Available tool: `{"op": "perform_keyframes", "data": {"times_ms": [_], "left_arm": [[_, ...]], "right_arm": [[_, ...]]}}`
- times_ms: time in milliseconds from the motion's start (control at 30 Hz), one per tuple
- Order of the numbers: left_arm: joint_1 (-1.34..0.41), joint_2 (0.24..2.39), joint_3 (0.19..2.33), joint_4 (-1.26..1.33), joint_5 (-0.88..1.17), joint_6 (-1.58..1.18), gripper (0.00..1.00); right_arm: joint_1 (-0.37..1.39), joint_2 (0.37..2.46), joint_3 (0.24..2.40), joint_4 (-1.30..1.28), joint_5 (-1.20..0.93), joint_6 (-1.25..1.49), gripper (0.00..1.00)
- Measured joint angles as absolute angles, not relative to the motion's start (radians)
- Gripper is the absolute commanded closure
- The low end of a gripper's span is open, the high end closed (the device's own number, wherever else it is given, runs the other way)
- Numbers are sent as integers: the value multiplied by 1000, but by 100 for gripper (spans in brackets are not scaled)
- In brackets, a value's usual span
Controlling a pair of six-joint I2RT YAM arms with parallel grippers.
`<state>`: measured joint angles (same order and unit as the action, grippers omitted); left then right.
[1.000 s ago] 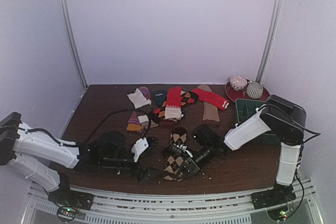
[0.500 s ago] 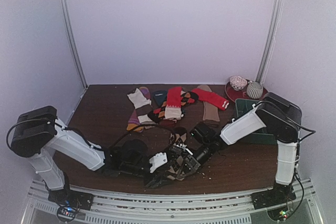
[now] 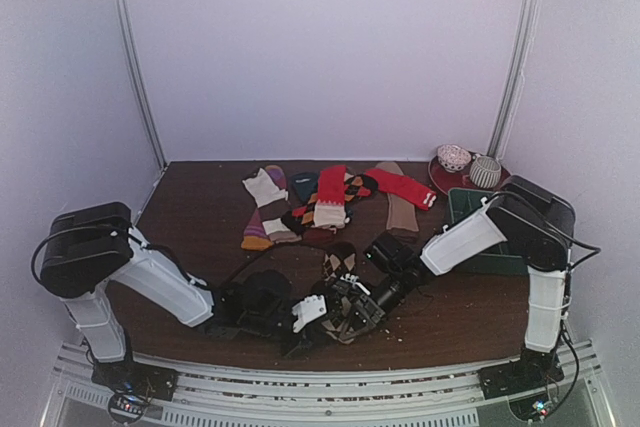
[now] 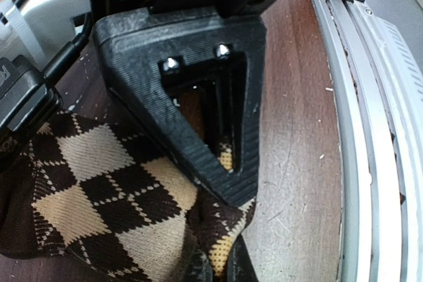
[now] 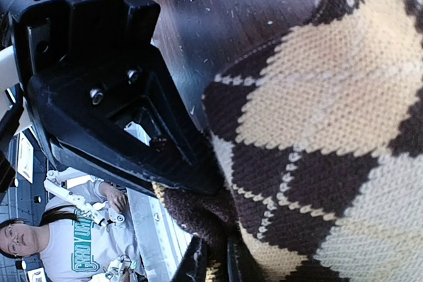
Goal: Roll the socks
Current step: Roll a pair of socks at the center of the board.
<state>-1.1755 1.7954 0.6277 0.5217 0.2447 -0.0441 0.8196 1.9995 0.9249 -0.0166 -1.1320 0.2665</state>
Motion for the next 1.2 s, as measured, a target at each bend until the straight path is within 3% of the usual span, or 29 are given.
{"op": "perform_keyframes", "data": {"times_ms": [133,367,633,767,1000,1200], "left_arm": [[-1176,1795,626,523,254,-65,100],[-1157,1807,635,510,295,-205,100],[-1071,1831,585,578,509,-520,100],[-1045,1837,582,565,591,-608,100],[-1033,1848,606,511,667,-650,100],[-1026,1857,616,496,696,-657,100]], "right_arm": [[819,2003,925,-11,-1139,275,87],[820,1954,877,63,-1119,274,72],[842,1551,602,319,-836,208,58],[990,1398,553,384,-630,4,56],[1128,1443,552,399,-405,-256,55],[1157,1573,553,403,-362,-327,56]]}}
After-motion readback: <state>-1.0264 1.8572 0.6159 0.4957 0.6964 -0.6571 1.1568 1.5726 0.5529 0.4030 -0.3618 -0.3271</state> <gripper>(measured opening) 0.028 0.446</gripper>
